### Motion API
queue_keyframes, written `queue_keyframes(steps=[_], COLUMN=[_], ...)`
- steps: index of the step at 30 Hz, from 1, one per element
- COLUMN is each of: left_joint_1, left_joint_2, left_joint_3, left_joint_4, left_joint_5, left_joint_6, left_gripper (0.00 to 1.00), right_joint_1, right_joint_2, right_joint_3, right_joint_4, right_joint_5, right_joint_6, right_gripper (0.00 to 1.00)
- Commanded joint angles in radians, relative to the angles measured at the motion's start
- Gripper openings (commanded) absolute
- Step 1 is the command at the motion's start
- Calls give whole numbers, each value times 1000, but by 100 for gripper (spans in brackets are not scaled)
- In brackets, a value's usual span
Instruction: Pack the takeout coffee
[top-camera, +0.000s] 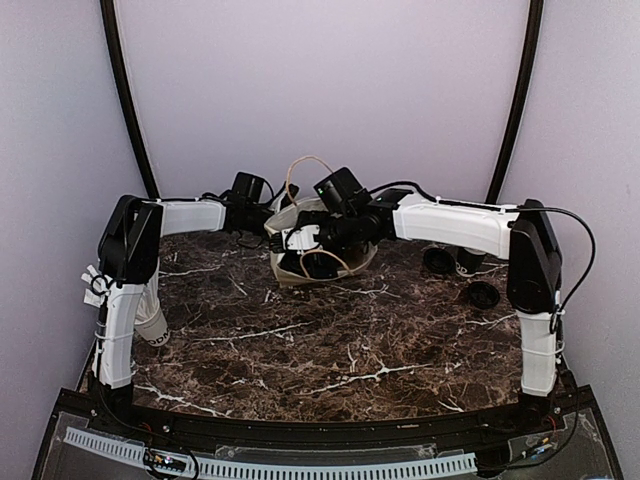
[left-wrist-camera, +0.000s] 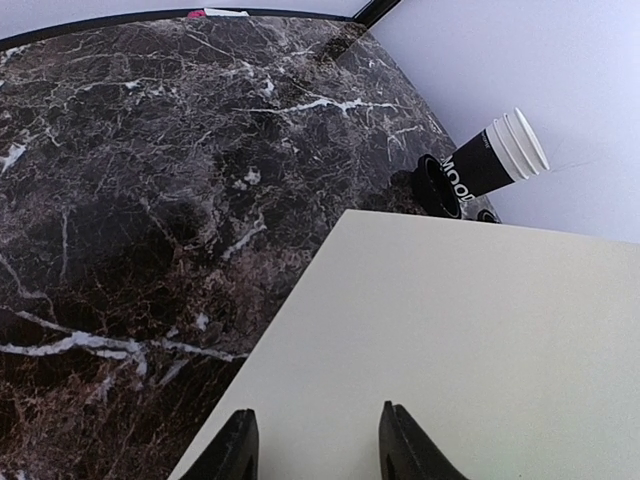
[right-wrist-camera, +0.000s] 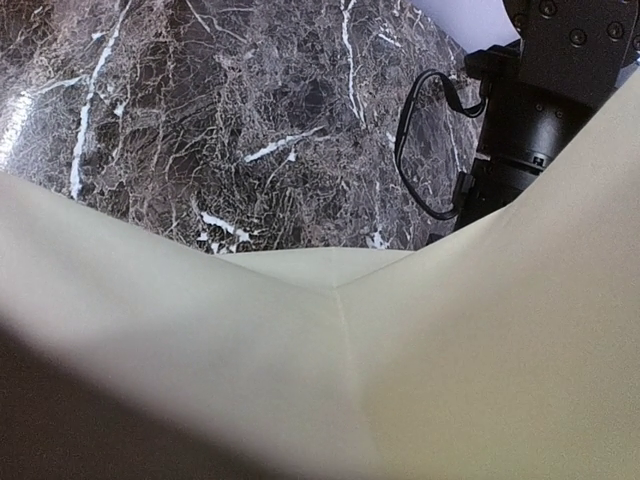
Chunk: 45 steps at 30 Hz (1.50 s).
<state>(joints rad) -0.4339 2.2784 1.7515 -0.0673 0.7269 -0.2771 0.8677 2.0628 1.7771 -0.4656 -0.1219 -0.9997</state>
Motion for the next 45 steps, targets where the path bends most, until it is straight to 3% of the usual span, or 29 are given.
queue_keyframes(steps=[1, 14, 20, 30, 36, 45], left_joint_1=[-17, -17, -17, -16, -16, -13], left_joint_2=[-3, -17, -18, -45, -87, -175], left_joint_3=[9, -20, -20, -25, -56, -119], left_joint_4=[-13, 34, 32, 18, 40, 27], left_joint_5=[110, 165, 169, 140, 115, 63], left_joint_6=[-32, -71, -70, -49, -47, -5], left_gripper=[42, 39, 39, 40, 42, 46], right_joint_1=[-22, -22, -22, 14, 68, 92], right_joint_2=[56, 79, 89, -113, -192, -222], right_joint_3=[-17, -75, -42, -105, -99, 51], right_joint_4=[-93, -5, -11, -28, -153, -427], right_joint_5=[118, 211, 212, 175, 148, 31], right_joint_6=[-7, -37, -21, 5, 34, 117], right_gripper=[99, 92, 82, 79, 76, 76])
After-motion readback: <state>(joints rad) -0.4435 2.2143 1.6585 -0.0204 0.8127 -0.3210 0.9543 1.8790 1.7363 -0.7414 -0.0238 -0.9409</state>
